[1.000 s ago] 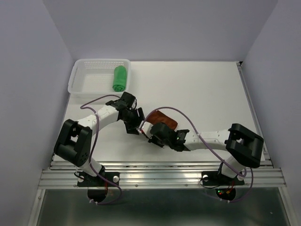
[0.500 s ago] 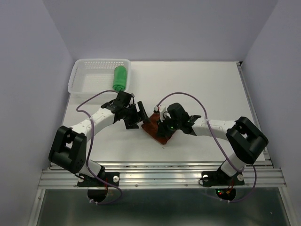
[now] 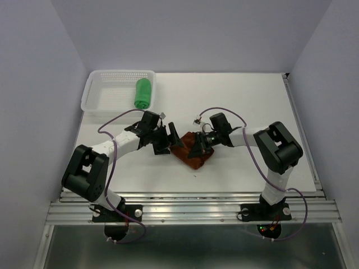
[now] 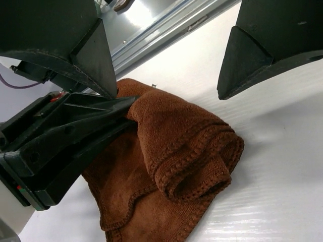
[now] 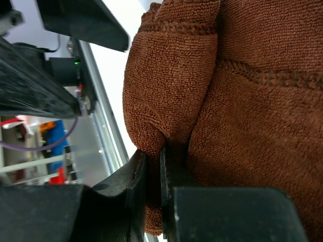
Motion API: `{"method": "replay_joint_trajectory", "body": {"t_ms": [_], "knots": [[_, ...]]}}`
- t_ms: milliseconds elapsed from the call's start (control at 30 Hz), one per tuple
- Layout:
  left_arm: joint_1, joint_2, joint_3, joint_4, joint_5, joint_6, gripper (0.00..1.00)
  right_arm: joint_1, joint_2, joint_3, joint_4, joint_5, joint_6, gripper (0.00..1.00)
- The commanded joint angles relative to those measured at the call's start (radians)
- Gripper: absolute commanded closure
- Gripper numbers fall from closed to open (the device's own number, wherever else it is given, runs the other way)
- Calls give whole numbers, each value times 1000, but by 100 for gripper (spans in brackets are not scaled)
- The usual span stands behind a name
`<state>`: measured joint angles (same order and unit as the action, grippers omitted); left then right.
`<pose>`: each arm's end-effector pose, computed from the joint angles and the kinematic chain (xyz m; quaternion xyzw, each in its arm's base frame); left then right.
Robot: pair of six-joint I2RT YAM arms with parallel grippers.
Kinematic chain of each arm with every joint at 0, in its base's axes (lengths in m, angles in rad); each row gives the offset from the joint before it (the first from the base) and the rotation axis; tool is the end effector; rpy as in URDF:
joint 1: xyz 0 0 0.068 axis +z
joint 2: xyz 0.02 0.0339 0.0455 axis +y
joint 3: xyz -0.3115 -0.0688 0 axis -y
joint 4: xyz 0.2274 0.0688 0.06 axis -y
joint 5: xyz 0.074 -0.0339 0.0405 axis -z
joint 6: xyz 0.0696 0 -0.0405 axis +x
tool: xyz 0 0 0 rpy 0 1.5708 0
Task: Roll the towels
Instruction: Roll the towel
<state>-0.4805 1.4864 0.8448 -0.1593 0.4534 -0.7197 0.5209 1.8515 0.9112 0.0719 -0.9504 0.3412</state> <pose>0.2580 -0.1689 0.2378 -0.0240 0.9067 -0.3786 0.1843 0.2865 0.2297 0.1771 -0.2317 0.8174 0.5181 0.0984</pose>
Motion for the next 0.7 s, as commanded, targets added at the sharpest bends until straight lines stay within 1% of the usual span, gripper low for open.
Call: {"method": "replay_joint_trajectory", "body": {"t_ms": [0,100,133,233,300,367,433,467,500,533,567,600,633,667], "knots": [[-16,47,-6,76,11,3,9,-10,55,23,-15,-61,62,99],[-17,101,8,86,-15,-9,9,-19,67,34,-32,-45,33,99],[-18,113,16,93,-21,-12,9,-19,71,40,-47,-45,25,96],[-18,146,25,121,-28,-30,9,-19,72,41,-58,-13,24,95],[-20,169,42,116,-56,-40,11,-30,69,43,-64,13,25,92],[-27,181,57,96,-100,-40,13,-39,60,54,-67,15,22,86],[-43,205,72,73,-143,-41,20,-39,40,77,-162,44,-36,78],[-47,215,80,67,-145,-38,24,-39,28,84,-193,65,-62,77],[-52,225,88,58,-147,-35,30,-39,14,95,-225,91,-92,73],[-55,247,99,28,-156,-37,44,-39,-4,100,-245,134,-140,68],[-61,255,120,6,-192,-35,47,-39,-46,100,-268,150,-160,58],[-64,265,129,-32,-211,-34,58,-27,-72,89,-268,169,-180,54],[-67,268,138,-45,-223,-30,62,-10,-96,86,-270,180,-192,51],[-70,268,152,-52,-235,-27,72,2,-145,83,-280,227,-205,45]]}}
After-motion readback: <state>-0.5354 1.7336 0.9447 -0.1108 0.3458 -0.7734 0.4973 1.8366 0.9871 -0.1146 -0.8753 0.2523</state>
